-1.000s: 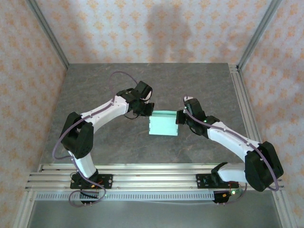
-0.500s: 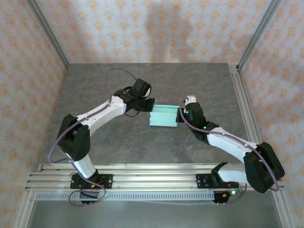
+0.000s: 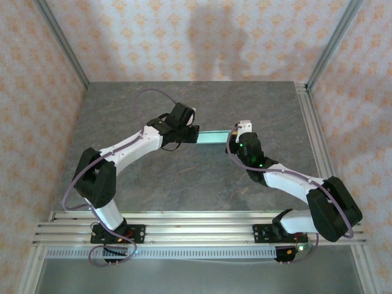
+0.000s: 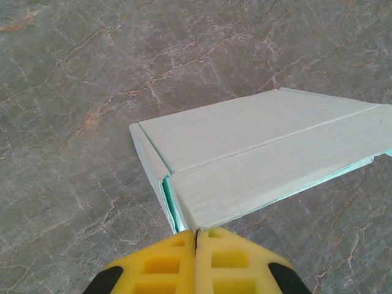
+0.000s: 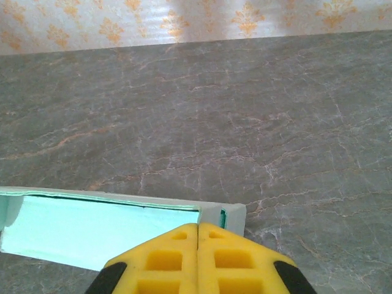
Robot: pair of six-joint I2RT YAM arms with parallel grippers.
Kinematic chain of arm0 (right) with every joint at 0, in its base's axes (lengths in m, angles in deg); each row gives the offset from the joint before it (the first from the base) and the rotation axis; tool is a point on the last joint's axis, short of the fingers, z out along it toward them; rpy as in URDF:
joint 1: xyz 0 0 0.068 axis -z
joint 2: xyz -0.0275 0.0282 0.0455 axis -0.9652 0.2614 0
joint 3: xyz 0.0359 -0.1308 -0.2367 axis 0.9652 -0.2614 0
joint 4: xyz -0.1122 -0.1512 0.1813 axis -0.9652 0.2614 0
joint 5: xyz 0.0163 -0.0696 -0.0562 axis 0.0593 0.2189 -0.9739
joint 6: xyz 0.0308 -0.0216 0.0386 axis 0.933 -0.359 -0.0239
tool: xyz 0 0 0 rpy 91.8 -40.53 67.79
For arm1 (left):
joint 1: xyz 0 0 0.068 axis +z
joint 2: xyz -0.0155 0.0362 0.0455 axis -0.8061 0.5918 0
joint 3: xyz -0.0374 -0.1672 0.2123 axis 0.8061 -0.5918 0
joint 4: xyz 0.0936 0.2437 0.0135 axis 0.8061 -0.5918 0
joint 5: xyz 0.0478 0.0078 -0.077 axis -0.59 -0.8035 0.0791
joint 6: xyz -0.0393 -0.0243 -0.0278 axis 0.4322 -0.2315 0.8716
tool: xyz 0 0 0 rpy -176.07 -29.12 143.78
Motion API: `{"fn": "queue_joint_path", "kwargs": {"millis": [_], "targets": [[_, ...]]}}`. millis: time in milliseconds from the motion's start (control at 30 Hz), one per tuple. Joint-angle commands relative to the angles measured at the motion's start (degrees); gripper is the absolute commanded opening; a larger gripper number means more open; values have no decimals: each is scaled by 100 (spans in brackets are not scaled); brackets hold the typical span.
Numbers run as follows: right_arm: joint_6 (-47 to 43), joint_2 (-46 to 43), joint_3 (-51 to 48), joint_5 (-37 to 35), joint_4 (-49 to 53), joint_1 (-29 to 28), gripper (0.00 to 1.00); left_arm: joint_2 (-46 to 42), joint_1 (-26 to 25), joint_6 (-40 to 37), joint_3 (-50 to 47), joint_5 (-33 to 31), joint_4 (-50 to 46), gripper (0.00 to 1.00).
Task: Fold the paper box
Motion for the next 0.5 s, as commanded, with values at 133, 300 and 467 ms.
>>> {"fn": "queue_joint_path", "kwargs": {"millis": [133, 300, 467], "targets": [[-45, 165, 374, -84, 457, -101, 0, 158, -56, -73, 179, -168, 100, 0], [68, 318, 865, -97, 1207, -92, 0, 364, -49, -266, 469, -250, -168, 0], [212, 571, 1104, 184, 1443, 92, 0, 533, -13, -311, 660, -237, -296, 0]]}}
